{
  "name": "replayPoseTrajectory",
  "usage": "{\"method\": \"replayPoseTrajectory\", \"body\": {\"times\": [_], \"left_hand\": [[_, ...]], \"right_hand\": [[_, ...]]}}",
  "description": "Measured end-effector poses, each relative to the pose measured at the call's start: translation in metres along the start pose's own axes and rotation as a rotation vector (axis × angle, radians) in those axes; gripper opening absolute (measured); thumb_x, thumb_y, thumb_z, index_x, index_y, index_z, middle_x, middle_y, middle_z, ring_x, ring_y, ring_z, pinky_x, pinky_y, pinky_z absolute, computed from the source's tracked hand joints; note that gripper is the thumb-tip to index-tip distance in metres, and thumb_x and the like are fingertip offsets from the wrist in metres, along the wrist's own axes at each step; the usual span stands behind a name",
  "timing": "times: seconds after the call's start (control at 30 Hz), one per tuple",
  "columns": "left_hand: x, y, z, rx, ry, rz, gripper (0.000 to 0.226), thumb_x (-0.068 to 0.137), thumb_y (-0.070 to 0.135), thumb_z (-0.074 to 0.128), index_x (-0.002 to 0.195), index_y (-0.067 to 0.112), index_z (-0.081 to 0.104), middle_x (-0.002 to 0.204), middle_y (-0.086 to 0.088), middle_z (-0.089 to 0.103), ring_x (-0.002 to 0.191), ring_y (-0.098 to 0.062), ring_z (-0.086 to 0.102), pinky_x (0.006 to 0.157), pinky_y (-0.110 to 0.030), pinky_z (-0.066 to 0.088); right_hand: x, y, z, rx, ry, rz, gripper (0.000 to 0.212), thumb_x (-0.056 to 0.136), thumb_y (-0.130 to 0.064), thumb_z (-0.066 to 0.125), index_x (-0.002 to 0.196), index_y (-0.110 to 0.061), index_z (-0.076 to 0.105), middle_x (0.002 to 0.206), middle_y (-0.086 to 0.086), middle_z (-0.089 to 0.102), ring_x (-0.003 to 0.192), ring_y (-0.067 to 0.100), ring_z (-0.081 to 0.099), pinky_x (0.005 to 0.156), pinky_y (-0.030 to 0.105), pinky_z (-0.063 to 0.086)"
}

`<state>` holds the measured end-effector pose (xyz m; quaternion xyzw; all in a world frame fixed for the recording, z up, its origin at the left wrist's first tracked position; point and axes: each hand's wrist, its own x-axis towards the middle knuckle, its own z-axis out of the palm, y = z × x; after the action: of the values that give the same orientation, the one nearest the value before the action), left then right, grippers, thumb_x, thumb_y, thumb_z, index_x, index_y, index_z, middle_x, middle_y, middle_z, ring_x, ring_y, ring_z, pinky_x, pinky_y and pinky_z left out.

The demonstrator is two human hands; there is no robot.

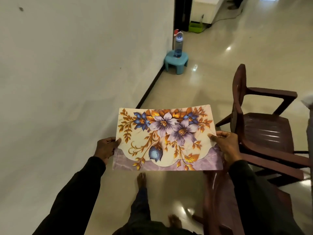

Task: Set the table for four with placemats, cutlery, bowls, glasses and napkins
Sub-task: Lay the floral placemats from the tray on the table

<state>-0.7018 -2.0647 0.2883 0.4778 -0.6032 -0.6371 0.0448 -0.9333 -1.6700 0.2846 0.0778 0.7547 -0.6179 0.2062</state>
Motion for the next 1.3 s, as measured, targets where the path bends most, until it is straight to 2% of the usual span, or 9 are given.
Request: {"method": "replayPoseTrajectory", "body": {"times": [0.07,0.13,0.33,0.43,0.53,0.73,0.9,1.07,1.3], "left_hand": [[0.040,0.024,0.003,0.029,-0.056,0.021,0.016,0.093,0.011,0.071,0.107,0.004,0.069,0.095,-0.005,0.076,0.079,-0.018,0.074,0.059,-0.027,0.060],[0.080,0.048,0.005,0.065,-0.111,0.018,0.015,0.093,0.012,0.071,0.106,0.005,0.069,0.098,-0.007,0.075,0.074,-0.014,0.074,0.057,-0.024,0.060],[0.178,0.129,0.031,0.151,-0.250,0.019,0.022,0.092,0.012,0.072,0.111,0.002,0.068,0.099,-0.008,0.074,0.075,-0.014,0.073,0.056,-0.024,0.059],[0.221,0.165,0.051,0.174,-0.290,0.039,0.031,0.091,0.014,0.073,0.117,-0.001,0.067,0.108,-0.014,0.073,0.085,-0.021,0.072,0.067,-0.031,0.059],[0.263,0.200,0.079,0.199,-0.334,0.067,0.033,0.090,0.017,0.075,0.118,0.001,0.068,0.109,-0.012,0.074,0.089,-0.022,0.072,0.071,-0.033,0.059],[0.342,0.272,0.165,0.223,-0.414,0.113,0.028,0.091,0.017,0.073,0.115,0.003,0.067,0.106,-0.010,0.073,0.091,-0.024,0.071,0.075,-0.036,0.059],[0.406,0.328,0.251,0.266,-0.433,0.107,0.030,0.091,0.018,0.074,0.116,0.003,0.067,0.108,-0.012,0.074,0.094,-0.027,0.071,0.078,-0.038,0.059],[0.450,0.389,0.339,0.277,-0.463,0.105,0.027,0.091,0.016,0.075,0.113,0.004,0.068,0.104,-0.010,0.075,0.094,-0.028,0.072,0.080,-0.039,0.059],[0.517,0.459,0.461,0.300,-0.537,0.102,0.028,0.090,0.015,0.075,0.114,0.002,0.069,0.103,-0.012,0.076,0.094,-0.029,0.072,0.087,-0.042,0.058]], "right_hand": [[0.014,-0.007,0.017,-0.008,0.055,0.003,0.023,0.086,-0.015,0.079,0.103,-0.002,0.071,0.099,0.007,0.078,0.088,0.021,0.077,0.063,0.032,0.062],[0.027,-0.014,0.032,-0.014,0.129,0.022,0.022,0.085,-0.016,0.081,0.101,-0.003,0.072,0.099,0.007,0.077,0.089,0.022,0.076,0.067,0.036,0.061],[0.054,-0.049,0.060,0.054,0.263,0.049,0.015,0.088,-0.013,0.077,0.099,-0.003,0.072,0.098,0.009,0.077,0.084,0.017,0.075,0.055,0.024,0.058],[0.080,-0.069,0.064,0.080,0.312,0.050,0.020,0.087,-0.014,0.078,0.101,-0.001,0.072,0.098,0.010,0.077,0.086,0.021,0.076,0.064,0.032,0.062],[0.112,-0.093,0.064,0.117,0.349,0.024,0.013,0.086,-0.013,0.078,0.096,-0.006,0.073,0.097,0.009,0.078,0.085,0.020,0.077,0.074,0.039,0.063],[0.204,-0.134,0.042,0.153,0.418,-0.008,0.023,0.084,-0.015,0.080,0.103,-0.004,0.072,0.099,0.008,0.077,0.090,0.022,0.076,0.079,0.042,0.062],[0.294,-0.158,0.014,0.167,0.447,-0.003,0.021,0.084,-0.017,0.081,0.100,-0.006,0.072,0.101,0.009,0.077,0.095,0.026,0.075,0.082,0.048,0.061],[0.370,-0.195,-0.014,0.235,0.496,0.000,0.022,0.087,-0.015,0.079,0.103,-0.002,0.072,0.102,0.008,0.078,0.091,0.021,0.076,0.068,0.032,0.062],[0.463,-0.236,-0.061,0.331,0.592,0.043,0.017,0.086,-0.012,0.080,0.097,-0.003,0.072,0.097,0.010,0.078,0.090,0.027,0.076,0.080,0.044,0.063]]}}
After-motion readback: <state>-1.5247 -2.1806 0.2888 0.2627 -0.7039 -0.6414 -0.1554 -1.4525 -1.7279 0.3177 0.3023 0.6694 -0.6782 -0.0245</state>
